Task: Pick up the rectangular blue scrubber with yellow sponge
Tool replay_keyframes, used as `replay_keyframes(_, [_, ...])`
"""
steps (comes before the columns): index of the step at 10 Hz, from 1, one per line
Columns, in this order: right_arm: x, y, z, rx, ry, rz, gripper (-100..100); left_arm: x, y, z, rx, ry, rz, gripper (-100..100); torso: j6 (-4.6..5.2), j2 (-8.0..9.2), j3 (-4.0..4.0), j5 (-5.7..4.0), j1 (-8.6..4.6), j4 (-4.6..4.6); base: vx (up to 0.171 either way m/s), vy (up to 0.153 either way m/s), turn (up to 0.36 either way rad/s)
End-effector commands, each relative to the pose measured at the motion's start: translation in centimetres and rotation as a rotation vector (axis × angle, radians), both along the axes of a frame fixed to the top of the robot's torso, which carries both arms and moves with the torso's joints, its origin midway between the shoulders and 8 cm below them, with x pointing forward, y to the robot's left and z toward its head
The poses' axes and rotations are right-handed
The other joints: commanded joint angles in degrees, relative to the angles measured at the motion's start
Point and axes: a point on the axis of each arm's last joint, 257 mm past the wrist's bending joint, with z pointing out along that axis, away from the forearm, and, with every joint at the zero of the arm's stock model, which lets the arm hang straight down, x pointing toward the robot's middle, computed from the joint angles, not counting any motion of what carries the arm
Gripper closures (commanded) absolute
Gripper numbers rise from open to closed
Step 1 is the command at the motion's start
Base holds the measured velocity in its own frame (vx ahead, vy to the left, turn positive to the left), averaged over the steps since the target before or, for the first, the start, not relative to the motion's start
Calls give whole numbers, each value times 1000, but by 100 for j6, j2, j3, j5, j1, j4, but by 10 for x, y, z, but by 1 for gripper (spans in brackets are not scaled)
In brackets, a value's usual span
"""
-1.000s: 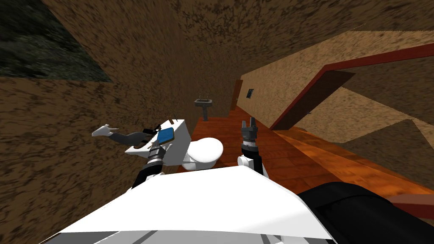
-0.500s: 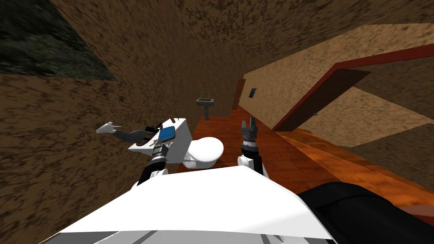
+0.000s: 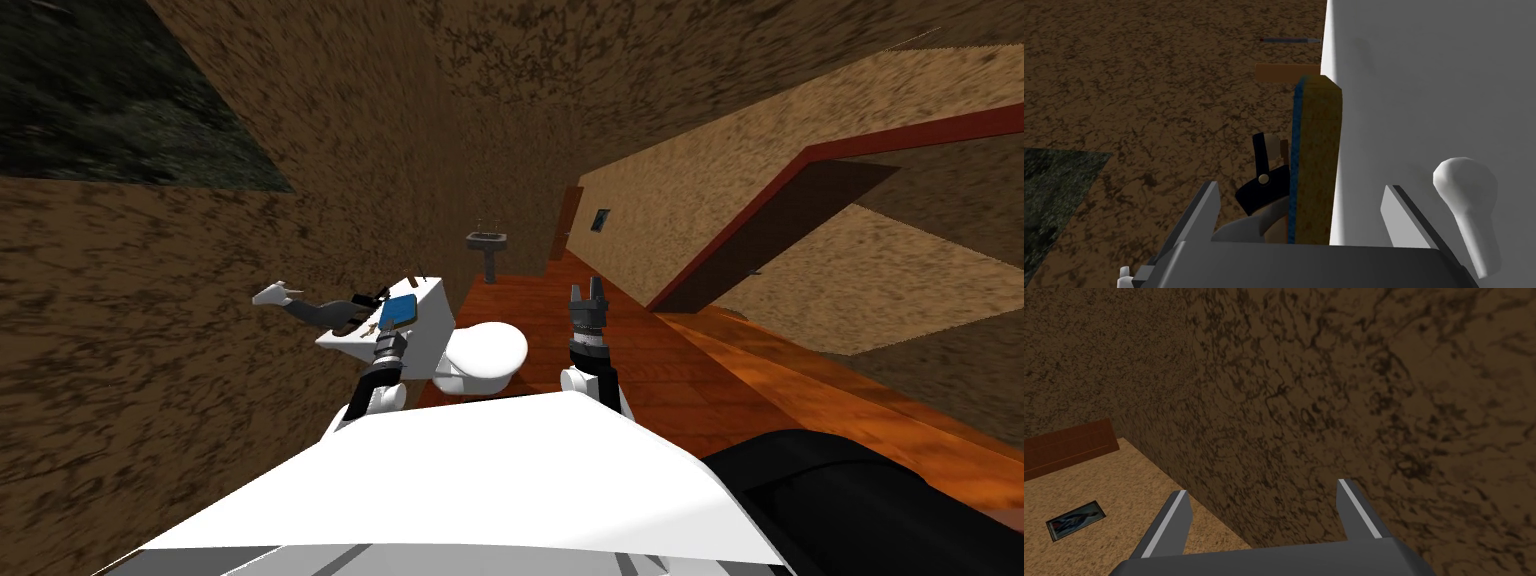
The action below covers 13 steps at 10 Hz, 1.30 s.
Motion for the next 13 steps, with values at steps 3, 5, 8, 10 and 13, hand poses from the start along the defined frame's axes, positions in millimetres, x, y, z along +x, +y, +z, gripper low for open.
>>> replay_keyframes(3, [0, 0, 0, 0, 0, 0, 0, 21, -4, -11, 2, 7, -30, -100, -2, -13, -8, 3, 13, -3, -14, -5, 62])
replay_keyframes(5, [0, 0, 0, 0, 0, 0, 0, 40, -11, -10, -12, -3, -44, -100, -1, 4, 2, -1, -3, 0, -48, -35, 48])
replay_keyframes(8, [0, 0, 0, 0, 0, 0, 0, 55, -11, -16, -2, 2, -67, -100, -3, -11, -6, 2, 10, -3, -20, -10, 59])
replay_keyframes(10, [0, 0, 0, 0, 0, 0, 0, 73, -18, -19, -16, 5, -78, -100, -1, 6, 3, -1, -4, 1, -52, -39, 48])
replay_keyframes(13, [0, 0, 0, 0, 0, 0, 0, 92, -19, -21, -7, 7, -102, -100, -6, 2, 0, 0, 3, -1, -40, -22, 102])
